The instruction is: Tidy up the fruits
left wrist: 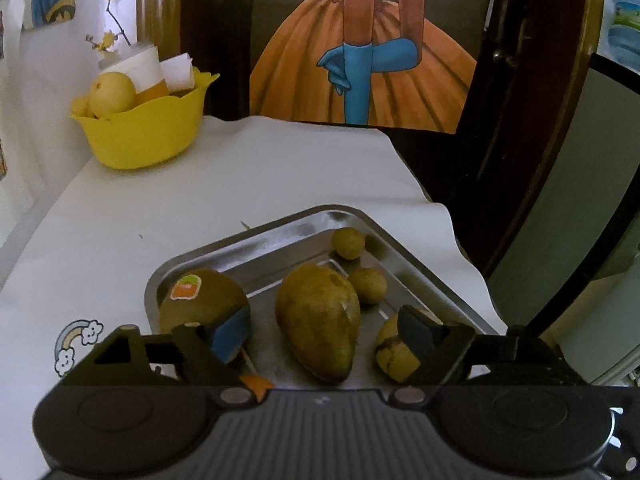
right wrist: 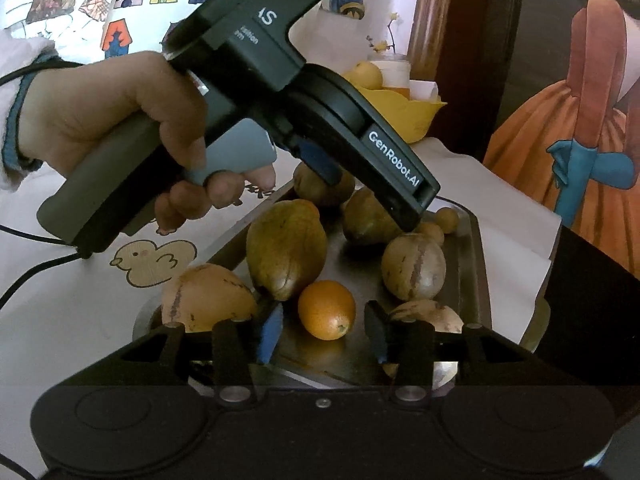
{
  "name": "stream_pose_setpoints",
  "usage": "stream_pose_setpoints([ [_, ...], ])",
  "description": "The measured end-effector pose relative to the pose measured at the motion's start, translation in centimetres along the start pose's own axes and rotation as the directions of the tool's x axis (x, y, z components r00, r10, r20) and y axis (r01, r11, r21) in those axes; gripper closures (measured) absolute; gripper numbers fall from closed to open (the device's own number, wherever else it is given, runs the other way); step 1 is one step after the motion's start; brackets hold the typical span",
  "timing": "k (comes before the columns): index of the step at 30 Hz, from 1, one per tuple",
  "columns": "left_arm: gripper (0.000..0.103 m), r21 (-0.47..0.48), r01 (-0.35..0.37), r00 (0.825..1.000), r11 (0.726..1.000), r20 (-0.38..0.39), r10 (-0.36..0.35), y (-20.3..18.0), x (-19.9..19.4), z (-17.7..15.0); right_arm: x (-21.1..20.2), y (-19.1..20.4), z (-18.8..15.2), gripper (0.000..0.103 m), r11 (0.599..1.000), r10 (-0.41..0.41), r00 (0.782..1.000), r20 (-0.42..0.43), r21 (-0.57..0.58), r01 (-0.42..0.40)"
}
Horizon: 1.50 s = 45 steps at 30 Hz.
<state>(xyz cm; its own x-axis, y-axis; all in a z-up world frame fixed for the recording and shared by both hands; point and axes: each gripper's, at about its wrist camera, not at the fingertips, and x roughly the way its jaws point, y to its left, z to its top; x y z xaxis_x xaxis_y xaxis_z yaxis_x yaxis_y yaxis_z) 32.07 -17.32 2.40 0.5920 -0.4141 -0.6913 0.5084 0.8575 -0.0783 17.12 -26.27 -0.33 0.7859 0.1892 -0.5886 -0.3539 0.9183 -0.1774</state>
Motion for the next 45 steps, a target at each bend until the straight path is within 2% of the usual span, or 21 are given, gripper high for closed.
stream_pose_setpoints([
  [8,0.005,-0.027,-0.015,0.999,1.000,0.044,0.016,-0.1,-2.1,0.2,-1.4,0.2,0.0,0.047,1.000,-0.012,1.000,0.021,0.011,0.011],
  [13,0.002,-0.057,-0.026,0.997,0.998,0.071,0.030,0.1,-3.7,0.0,-2.9,0.1,0.1,0.032,0.999,-0.036,0.998,0.051,0.041,0.034],
  [25,0.001,-0.148,-0.048,0.988,0.988,0.139,0.068,0.5,-8.3,-1.5,-6.2,0.3,0.1,0.013,0.993,-0.054,0.993,0.100,0.111,0.043],
  [29,0.001,-0.171,-0.064,0.983,0.983,0.158,0.091,0.3,-9.8,-2.3,-7.0,0.7,0.0,0.009,0.991,-0.058,0.992,0.115,0.130,0.042],
  [38,0.001,-0.148,-0.093,0.969,0.985,0.213,0.124,-0.7,-13.2,-3.6,-9.0,1.0,-0.8,0.006,0.985,-0.085,0.987,0.133,0.162,0.063],
  [45,0.001,-0.185,-0.096,0.961,0.978,0.238,0.140,-0.8,-15.3,-5.3,-10.8,1.1,-1.2,0.001,0.977,-0.110,0.981,0.159,0.200,0.077],
])
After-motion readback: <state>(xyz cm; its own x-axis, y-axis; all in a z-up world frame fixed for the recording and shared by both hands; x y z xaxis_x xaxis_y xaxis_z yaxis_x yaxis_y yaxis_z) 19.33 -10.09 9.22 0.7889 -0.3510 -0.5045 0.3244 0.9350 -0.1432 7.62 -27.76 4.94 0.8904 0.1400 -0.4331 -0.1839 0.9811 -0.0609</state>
